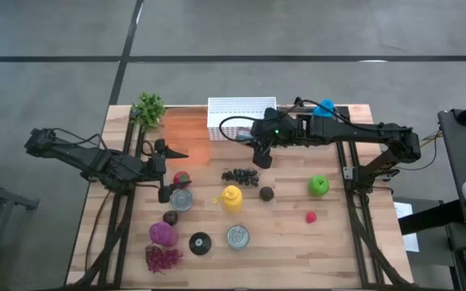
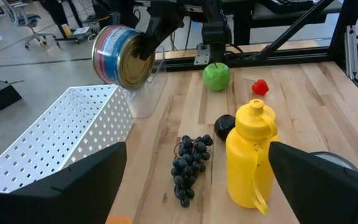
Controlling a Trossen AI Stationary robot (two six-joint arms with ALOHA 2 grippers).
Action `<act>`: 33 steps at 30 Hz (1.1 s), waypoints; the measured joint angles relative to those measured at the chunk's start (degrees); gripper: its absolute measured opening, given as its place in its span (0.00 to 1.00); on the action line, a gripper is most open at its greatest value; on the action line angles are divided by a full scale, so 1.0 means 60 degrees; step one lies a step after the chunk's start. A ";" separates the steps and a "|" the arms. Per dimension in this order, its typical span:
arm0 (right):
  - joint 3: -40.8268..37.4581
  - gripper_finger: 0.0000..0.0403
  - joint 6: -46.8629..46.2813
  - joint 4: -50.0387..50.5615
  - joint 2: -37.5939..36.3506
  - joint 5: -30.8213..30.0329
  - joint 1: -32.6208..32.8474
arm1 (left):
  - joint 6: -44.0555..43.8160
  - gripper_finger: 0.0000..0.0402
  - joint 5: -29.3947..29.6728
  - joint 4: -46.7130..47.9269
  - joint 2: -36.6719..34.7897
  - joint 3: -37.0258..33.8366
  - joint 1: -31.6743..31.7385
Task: Pick & Place Food Item
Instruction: Put the blue-pink tuna can into the orange bin
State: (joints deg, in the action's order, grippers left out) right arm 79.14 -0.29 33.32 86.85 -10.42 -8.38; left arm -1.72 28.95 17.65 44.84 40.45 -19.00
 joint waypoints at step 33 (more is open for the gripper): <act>-0.0840 0.46 0.1796 -0.3209 0.0126 0.2127 -0.0014 | 0.1695 0.93 -0.0193 -0.2064 0.1595 0.0004 0.1640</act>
State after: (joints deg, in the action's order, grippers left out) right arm 74.11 10.48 14.06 87.60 2.35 -8.47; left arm 8.46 27.79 5.27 54.41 40.47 -9.17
